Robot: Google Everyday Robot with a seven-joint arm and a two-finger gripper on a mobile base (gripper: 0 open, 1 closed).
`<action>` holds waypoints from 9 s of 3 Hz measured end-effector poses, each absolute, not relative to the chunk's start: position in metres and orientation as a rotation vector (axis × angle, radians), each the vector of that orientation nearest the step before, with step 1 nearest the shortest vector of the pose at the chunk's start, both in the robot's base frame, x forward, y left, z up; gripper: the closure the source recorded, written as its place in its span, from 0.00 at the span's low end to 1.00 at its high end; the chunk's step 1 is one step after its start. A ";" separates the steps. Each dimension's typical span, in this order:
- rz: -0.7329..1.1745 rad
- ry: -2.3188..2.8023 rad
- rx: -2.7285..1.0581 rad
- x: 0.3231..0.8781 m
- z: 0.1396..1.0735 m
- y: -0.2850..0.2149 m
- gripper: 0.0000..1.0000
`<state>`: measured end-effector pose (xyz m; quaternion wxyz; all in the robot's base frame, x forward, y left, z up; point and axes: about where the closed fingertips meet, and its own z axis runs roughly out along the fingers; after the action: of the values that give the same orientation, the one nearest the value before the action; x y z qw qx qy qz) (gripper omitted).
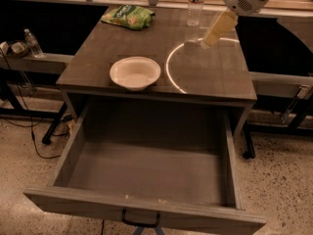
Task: Place water bottle into top drawer
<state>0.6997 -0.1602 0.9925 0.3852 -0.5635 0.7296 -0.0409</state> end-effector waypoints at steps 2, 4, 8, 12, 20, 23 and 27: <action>-0.140 1.865 -1.190 0.767 0.978 -0.157 0.00; -0.131 1.820 -0.875 0.888 0.962 -0.173 0.00; -0.065 1.794 -0.673 0.930 0.959 -0.171 0.00; -0.108 1.762 -0.406 1.012 0.914 -0.164 0.00; -0.038 1.714 -0.254 1.029 0.903 -0.160 0.00; -0.044 1.690 -0.246 1.033 0.905 -0.157 0.70; 0.019 1.724 -0.384 0.974 0.968 -0.202 1.00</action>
Offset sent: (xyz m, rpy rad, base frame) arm 0.1067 -0.0045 -0.0040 0.1851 -0.2102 -0.2757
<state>0.9737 -0.2024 0.9681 0.6346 -0.1679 0.7544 0.0085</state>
